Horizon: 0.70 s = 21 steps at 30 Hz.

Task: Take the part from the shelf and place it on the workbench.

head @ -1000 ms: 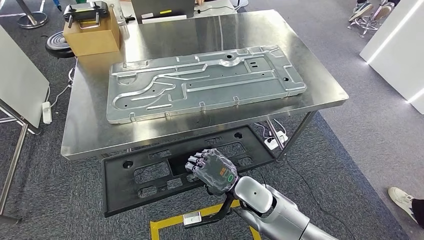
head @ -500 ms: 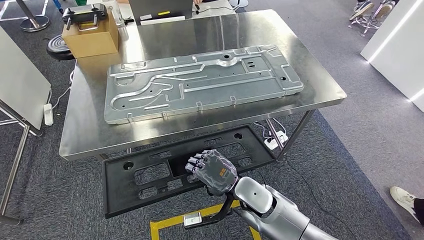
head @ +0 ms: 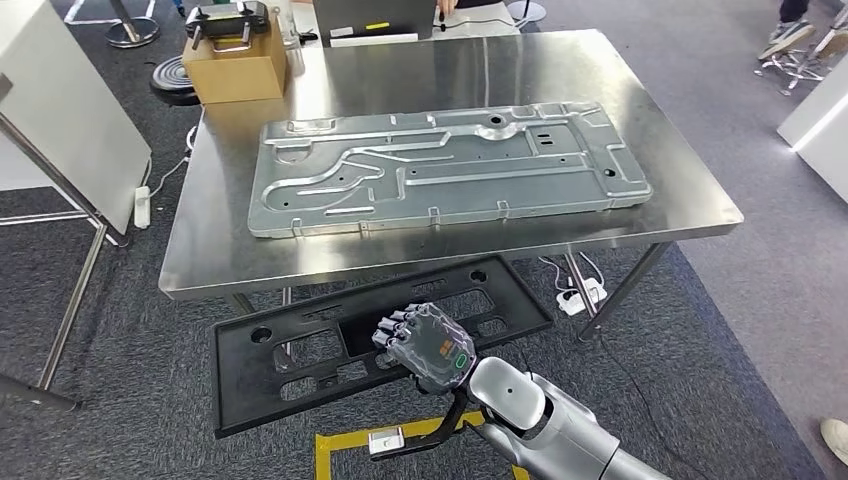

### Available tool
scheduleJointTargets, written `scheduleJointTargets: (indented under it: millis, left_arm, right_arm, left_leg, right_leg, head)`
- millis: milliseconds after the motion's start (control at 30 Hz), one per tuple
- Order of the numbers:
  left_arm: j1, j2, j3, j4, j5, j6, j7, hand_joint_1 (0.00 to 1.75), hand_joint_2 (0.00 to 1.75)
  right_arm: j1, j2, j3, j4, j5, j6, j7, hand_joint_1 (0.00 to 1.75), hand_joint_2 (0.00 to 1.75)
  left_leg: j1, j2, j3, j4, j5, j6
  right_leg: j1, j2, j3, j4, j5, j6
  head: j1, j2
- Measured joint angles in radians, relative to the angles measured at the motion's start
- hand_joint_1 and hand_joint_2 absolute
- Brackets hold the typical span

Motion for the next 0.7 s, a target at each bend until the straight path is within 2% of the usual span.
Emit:
scheduleJointTargets:
  millis: [33, 67, 100, 167, 200, 267, 300, 333, 367, 400, 433, 467, 500, 567, 600, 700]
  left_arm:
    - [-0.001, 0.000, 0.000, 0.000, 0.000, 0.000, 0.000, 0.00, 1.75]
    - [-0.002, -0.001, 0.000, 0.000, 0.000, 0.000, 0.000, 0.00, 1.75]
    - [-0.002, -0.001, 0.000, 0.000, 0.000, 0.000, 0.000, 0.00, 1.75]
    - [0.000, 0.000, 0.000, 0.000, 0.000, 0.000, -0.001, 0.00, 1.75]
    - [0.002, 0.000, 0.000, 0.000, 0.000, 0.000, -0.001, 0.00, 1.75]
    - [0.001, 0.000, 0.000, 0.000, 0.001, 0.000, -0.001, 0.00, 1.75]
    - [-0.001, 0.000, 0.000, 0.000, 0.001, 0.000, -0.001, 0.00, 1.75]
    - [-0.002, 0.000, 0.000, 0.000, 0.001, 0.000, -0.001, 0.00, 1.75]
    - [-0.003, 0.000, 0.000, 0.000, 0.000, 0.000, -0.001, 0.00, 1.75]
    - [-0.002, 0.000, 0.000, 0.000, 0.000, 0.000, -0.001, 0.00, 1.75]
    - [-0.001, 0.000, 0.000, 0.000, 0.001, 0.000, 0.000, 0.00, 1.75]
    - [0.000, 0.000, 0.000, 0.000, 0.001, 0.000, 0.000, 0.00, 1.75]
    - [0.001, 0.000, 0.000, 0.000, 0.002, 0.000, 0.001, 0.00, 1.75]
    - [0.001, 0.000, -0.001, 0.000, 0.005, 0.001, 0.004, 0.00, 1.75]
    - [0.000, 0.000, -0.001, 0.000, 0.008, 0.001, 0.006, 0.00, 1.75]
    - [0.002, -0.002, -0.001, 0.000, 0.015, 0.002, 0.015, 0.00, 1.75]
  right_arm:
    - [-0.001, 0.000, 0.000, 0.001, 0.000, 0.000, 0.000, 1.66, 1.75]
    - [-0.001, 0.000, 0.000, 0.001, 0.000, 0.000, 0.000, 1.66, 1.75]
    - [-0.001, 0.000, 0.000, 0.002, 0.000, 0.000, 0.000, 1.66, 1.75]
    - [-0.002, 0.001, 0.000, 0.002, 0.000, 0.000, 0.000, 1.66, 1.75]
    - [-0.003, 0.002, 0.000, 0.002, 0.000, 0.001, 0.000, 1.66, 1.75]
    - [-0.006, 0.004, 0.000, 0.002, -0.001, 0.001, 0.001, 1.66, 1.75]
    - [-0.007, 0.003, 0.000, 0.002, -0.003, 0.002, -0.001, 1.66, 1.75]
    - [-0.007, 0.003, 0.000, 0.002, -0.007, 0.004, -0.004, 1.66, 1.75]
    - [-0.006, 0.002, 0.000, 0.003, -0.012, 0.006, -0.006, 1.66, 1.75]
    - [-0.006, 0.001, 0.001, 0.003, -0.017, 0.009, -0.009, 1.66, 1.75]
    - [-0.006, 0.001, 0.001, 0.004, -0.020, 0.010, -0.009, 1.66, 1.75]
    - [-0.007, 0.001, 0.001, 0.004, -0.019, 0.010, -0.008, 1.66, 1.75]
    - [-0.008, 0.001, 0.001, 0.004, -0.015, 0.010, -0.004, 1.66, 1.75]
    - [-0.013, 0.001, 0.001, 0.004, 0.002, 0.010, 0.009, 1.66, 1.75]
    - [-0.017, -0.001, 0.001, 0.004, 0.012, 0.012, 0.017, 1.66, 1.75]
    - [-0.031, -0.012, 0.001, 0.004, 0.035, 0.021, 0.034, 1.66, 1.75]
  left_leg:
    - [0.000, -0.012, -0.004, 0.007, -0.002, -0.007]
    - [0.001, -0.022, -0.008, 0.011, -0.002, -0.015]
    - [0.001, -0.031, -0.013, 0.013, -0.001, -0.023]
    - [0.004, -0.048, -0.021, 0.011, 0.004, -0.039]
    - [0.004, -0.042, -0.024, 0.015, 0.001, -0.045]
    - [0.003, -0.005, -0.051, 0.070, -0.034, -0.054]
    - [0.003, 0.021, -0.077, 0.129, -0.067, -0.058]
    - [0.004, 0.038, -0.110, 0.198, -0.100, -0.061]
    - [0.005, 0.047, -0.138, 0.259, -0.123, -0.064]
    - [0.005, 0.051, -0.153, 0.293, -0.130, -0.066]
    - [0.005, 0.053, -0.148, 0.287, -0.116, -0.066]
    - [0.005, 0.054, -0.123, 0.242, -0.087, -0.064]
    - [0.005, 0.056, -0.084, 0.170, -0.052, -0.060]
    - [0.001, 0.061, -0.018, 0.047, -0.014, -0.050]
    - [0.000, 0.063, -0.003, 0.015, -0.008, -0.047]
    - [-0.002, 0.062, -0.001, 0.006, -0.008, -0.044]
  right_leg:
    - [-0.001, 0.020, 0.026, -0.060, 0.023, -0.001]
    - [-0.001, 0.036, 0.041, -0.096, 0.032, -0.003]
    - [0.001, 0.046, 0.045, -0.109, 0.030, -0.006]
    - [0.004, 0.032, 0.044, -0.112, 0.034, -0.018]
    - [0.003, 0.022, 0.046, -0.115, 0.037, -0.025]
    - [-0.001, 0.001, 0.050, -0.122, 0.042, -0.039]
    - [0.001, -0.010, 0.051, -0.124, 0.042, -0.043]
    - [0.004, -0.020, 0.051, -0.124, 0.041, -0.046]
    - [0.006, -0.030, 0.051, -0.124, 0.040, -0.048]
    - [0.007, -0.038, 0.051, -0.124, 0.039, -0.048]
    - [0.007, -0.043, 0.052, -0.123, 0.038, -0.048]
    - [0.007, -0.047, 0.053, -0.123, 0.037, -0.047]
    - [0.007, -0.050, 0.056, -0.123, 0.036, -0.045]
    - [0.012, -0.053, 0.056, -0.122, 0.033, -0.038]
    - [0.016, -0.053, 0.055, -0.119, 0.030, -0.037]
    - [0.019, -0.053, 0.053, -0.119, 0.031, -0.041]
  head:
    - [0.000, 0.000]
    - [0.000, 0.000]
    - [0.000, 0.000]
    - [0.000, 0.000]
    - [0.000, 0.000]
    - [-0.003, 0.000]
    - [-0.004, 0.000]
    - [-0.005, 0.000]
    - [-0.005, 0.000]
    - [-0.005, 0.000]
    - [-0.005, 0.000]
    - [-0.005, 0.000]
    - [-0.005, 0.000]
    - [-0.005, 0.000]
    - [-0.005, 0.000]
    - [-0.004, 0.000]
